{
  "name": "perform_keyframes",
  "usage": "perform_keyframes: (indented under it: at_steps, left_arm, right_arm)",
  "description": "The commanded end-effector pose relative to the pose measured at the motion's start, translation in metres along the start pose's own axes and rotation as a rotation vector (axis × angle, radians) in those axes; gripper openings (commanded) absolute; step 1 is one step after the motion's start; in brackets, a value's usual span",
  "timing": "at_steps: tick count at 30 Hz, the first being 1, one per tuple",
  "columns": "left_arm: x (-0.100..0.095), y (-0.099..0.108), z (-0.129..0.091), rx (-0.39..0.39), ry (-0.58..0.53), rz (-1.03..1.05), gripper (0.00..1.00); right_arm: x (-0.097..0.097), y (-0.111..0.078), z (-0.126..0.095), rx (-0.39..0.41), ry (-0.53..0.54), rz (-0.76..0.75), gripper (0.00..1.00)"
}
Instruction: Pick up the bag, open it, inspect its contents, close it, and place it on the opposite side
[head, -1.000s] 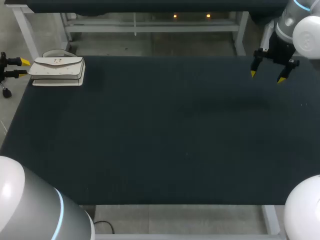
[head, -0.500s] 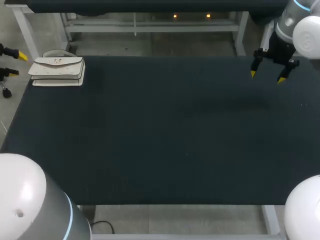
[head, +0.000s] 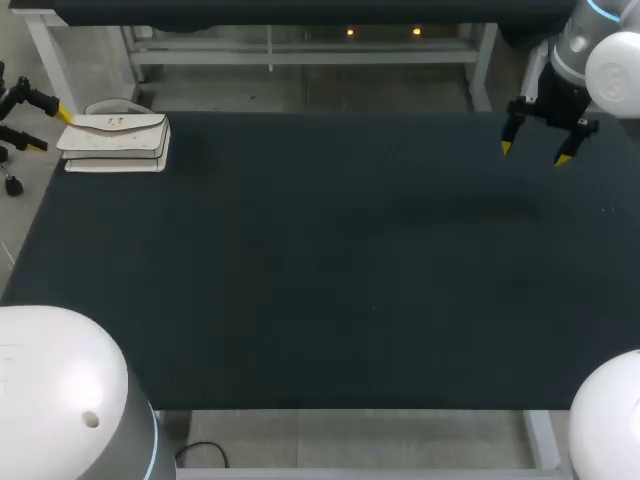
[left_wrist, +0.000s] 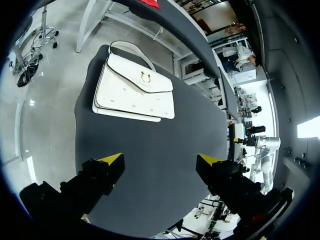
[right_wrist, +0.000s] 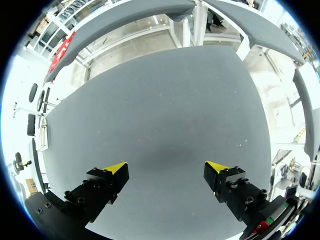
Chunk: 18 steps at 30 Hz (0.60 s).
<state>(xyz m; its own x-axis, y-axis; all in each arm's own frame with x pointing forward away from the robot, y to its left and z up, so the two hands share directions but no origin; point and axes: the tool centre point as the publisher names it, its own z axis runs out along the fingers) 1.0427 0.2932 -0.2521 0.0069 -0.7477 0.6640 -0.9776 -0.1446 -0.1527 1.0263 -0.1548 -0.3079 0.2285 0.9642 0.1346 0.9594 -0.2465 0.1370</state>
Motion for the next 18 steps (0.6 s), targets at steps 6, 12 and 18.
perform_keyframes:
  at_steps: [6,12,18]
  left_arm:
    - [0.0164,0.0294,0.0029,0.201,-0.426,0.001,1.0]
    - [0.0193,0.0337,0.0065,0.198,-0.441,0.007,1.0]
    - [0.0181,0.0343,0.01,0.186,-0.431,0.014,1.0]
  right_arm:
    - [0.0002,-0.0004,-0.0006,0.0,-0.002,0.001,1.0]
    - [0.0002,-0.0004,-0.0006,0.0,-0.002,0.001,1.0]
    - [0.0002,-0.0004,-0.0006,0.0,-0.002,0.001,1.0]
